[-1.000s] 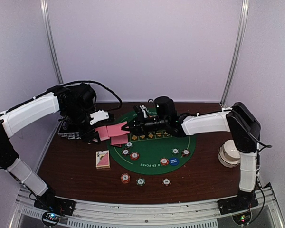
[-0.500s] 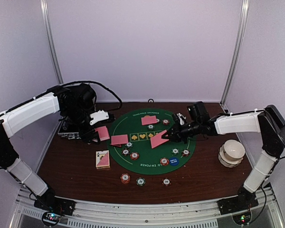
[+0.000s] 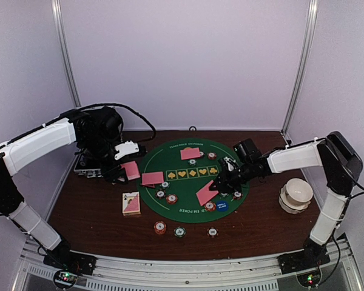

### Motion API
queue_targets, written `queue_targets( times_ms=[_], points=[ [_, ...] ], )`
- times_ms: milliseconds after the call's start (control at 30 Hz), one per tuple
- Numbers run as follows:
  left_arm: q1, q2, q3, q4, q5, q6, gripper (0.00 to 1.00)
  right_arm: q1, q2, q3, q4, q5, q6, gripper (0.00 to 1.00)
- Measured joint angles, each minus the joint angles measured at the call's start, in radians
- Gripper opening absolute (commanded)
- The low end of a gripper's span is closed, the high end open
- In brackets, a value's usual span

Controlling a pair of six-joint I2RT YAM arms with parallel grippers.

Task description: Distribute texas hold em gaming equipment

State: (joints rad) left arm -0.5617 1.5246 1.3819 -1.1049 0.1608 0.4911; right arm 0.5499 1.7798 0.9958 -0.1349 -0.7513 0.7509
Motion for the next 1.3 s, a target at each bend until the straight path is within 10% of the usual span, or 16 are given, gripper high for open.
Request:
queue_targets(
  times_ms=[600, 1300],
  points=[
    [0.0, 0.0, 0.0, -0.021, 0.0, 0.0, 0.0, 0.017, -0.13, 0.166, -0.305, 0.254, -0.161, 0.61],
    [0.0, 0.019, 0.021, -0.023, 0.019, -0.009, 0.0, 0.325, 0.176, 0.346, 0.368, 0.037, 0.343, 0.69]
  ],
)
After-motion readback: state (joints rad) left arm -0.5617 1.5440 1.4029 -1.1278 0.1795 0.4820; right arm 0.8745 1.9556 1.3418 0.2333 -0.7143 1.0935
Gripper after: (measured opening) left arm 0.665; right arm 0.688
